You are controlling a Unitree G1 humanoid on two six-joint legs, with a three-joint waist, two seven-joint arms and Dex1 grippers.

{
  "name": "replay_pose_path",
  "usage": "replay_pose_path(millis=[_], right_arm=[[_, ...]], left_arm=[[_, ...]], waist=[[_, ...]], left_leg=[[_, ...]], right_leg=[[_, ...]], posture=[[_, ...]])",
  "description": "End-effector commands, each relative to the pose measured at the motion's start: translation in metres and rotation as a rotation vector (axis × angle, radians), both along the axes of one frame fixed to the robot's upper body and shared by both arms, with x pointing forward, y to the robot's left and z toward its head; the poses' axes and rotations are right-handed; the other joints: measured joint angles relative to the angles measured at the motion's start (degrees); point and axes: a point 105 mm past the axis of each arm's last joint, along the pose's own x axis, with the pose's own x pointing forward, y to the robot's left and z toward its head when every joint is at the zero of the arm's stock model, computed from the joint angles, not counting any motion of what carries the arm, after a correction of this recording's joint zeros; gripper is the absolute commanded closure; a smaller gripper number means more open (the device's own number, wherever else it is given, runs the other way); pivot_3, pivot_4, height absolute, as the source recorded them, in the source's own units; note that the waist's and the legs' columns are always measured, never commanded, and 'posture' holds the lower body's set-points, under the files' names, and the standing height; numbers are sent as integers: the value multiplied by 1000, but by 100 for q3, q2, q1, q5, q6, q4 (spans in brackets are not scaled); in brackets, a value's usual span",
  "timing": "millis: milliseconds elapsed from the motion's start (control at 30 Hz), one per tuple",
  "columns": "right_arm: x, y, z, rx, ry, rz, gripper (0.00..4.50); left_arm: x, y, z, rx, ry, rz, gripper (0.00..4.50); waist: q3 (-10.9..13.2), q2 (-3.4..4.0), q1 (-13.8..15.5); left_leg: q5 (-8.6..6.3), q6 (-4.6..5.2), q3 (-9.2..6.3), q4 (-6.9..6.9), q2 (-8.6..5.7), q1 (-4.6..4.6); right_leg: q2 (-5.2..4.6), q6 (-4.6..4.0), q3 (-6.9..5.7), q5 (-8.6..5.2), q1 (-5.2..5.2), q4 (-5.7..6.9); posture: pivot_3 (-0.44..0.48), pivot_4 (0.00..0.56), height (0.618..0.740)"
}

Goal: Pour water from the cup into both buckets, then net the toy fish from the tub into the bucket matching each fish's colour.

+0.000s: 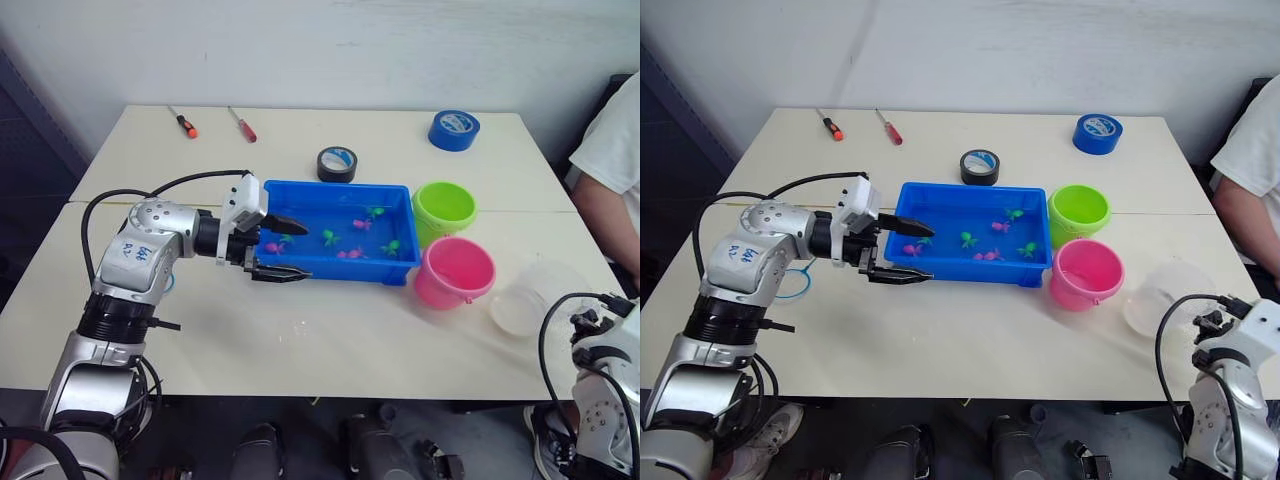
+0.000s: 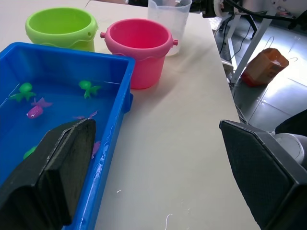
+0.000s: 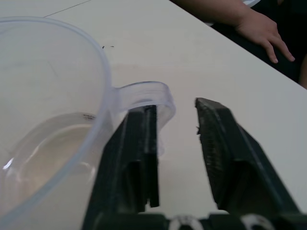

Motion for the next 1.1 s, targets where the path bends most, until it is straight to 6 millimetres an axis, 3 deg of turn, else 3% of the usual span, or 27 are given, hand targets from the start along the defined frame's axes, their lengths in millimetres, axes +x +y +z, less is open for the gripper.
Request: replay_pose_path(millis=[33,533,1100], right_arm=[[-2,-3,10,-25,-41,-19,4480],[-2,-4,18,-29,-89,-20,4480],[3,9,85,-223,-221,122,4480]], left_arm=[[-2,3,12,-22,-38,0,0],[-2,3,10,-24,-36,2,0],[11,3,13,-26,-48,6,0]], waist=[[-1,-2,-7],[-1,-2,3],[6,10,4]], left_leg=[[0,0,0,1,1,1],[0,0,-1,4,0,2],[0,1,1,3,-1,0]], right_leg=[[0,0,1,0,1,-1],[-1,0,-1,0,4,1],[0,1,1,0,0,1]], posture=[[0,150,734],[0,150,734],[0,150,734]])
